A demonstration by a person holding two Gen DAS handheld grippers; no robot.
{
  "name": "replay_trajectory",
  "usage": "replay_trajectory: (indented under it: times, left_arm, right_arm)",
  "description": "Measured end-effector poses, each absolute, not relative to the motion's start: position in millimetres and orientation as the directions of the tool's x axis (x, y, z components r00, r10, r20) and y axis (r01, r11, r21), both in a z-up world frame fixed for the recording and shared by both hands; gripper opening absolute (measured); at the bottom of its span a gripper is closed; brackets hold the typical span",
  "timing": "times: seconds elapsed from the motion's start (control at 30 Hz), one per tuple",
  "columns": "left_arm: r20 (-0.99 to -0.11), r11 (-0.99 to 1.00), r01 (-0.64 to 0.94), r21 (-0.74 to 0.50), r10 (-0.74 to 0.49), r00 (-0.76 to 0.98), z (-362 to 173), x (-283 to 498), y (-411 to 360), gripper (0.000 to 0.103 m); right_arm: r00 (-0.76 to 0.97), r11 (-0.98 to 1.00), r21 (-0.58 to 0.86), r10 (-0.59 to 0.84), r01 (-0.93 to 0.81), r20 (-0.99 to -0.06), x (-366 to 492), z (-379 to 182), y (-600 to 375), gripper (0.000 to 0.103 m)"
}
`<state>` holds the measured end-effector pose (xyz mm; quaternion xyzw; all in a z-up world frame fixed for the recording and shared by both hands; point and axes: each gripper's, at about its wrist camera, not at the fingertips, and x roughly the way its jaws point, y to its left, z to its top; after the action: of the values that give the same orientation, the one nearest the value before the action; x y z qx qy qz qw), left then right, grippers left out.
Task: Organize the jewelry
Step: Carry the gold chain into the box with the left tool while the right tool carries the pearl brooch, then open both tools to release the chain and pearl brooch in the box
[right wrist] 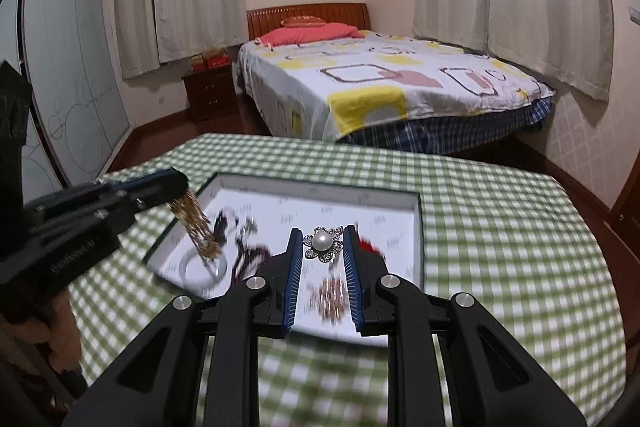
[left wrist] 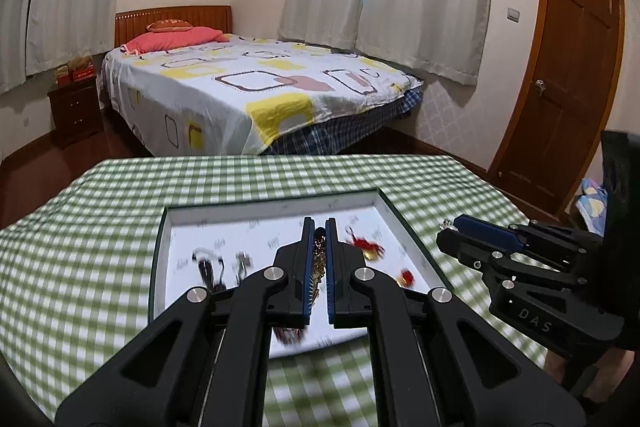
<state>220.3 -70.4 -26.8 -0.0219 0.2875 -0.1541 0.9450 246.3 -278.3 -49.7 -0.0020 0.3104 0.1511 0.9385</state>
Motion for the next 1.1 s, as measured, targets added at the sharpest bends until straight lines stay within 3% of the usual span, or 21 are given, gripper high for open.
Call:
replay_trajectory:
  times: [0.3, 0.87, 0.97, 1.0, 1.03, 1.1]
  left_arm:
    - [-0.576, 0.963, 0.242, -0.115, -0.263, 0.774, -62.5, 298.8, -76.3, 0.005]
    - [-0.719, 0.978, 0.190, -0.086, -0.192, 0.667, -126.9, 362.3, -79.4, 0.006]
    - [-0.734, 0.979, 0.187, -0.085, -0.189, 0.652, -132.5, 363.6, -79.7, 0.006]
    - [-0.733, 0.979, 0.184, -0.088, -0.189, 0.653, -132.9, 363.4, -79.1, 0.008]
    - [-0.732, 0.979, 0.182, -0.089, -0.188, 0.655, -132.5, 363.4, -78.8, 0.017]
    - [-0.726, 0.983, 0.167, -0.081, -0.173, 0.665, -130.7, 362.8, -78.5, 0.028]
  right_arm:
    - [0.752, 0.954, 0.086, 0.280, -0.286, -0.597, 322.8, -76.5, -254.6, 0.021]
    - [0.593, 0.963, 0.078, 0.222, -0.258, -0.774, 401.1, -146.6, -241.0, 0.022]
    - [0.580, 0.965, 0.077, 0.214, -0.251, -0.786, 404.3, -149.8, -240.2, 0.029]
    - [0.580, 0.966, 0.079, 0.212, -0.247, -0.787, 404.7, -149.7, -240.9, 0.040]
    - [0.583, 0.967, 0.079, 0.211, -0.244, -0.785, 404.6, -149.2, -241.5, 0.049]
    - [0.596, 0.969, 0.068, 0.199, -0.236, -0.778, 403.7, -147.3, -242.4, 0.050]
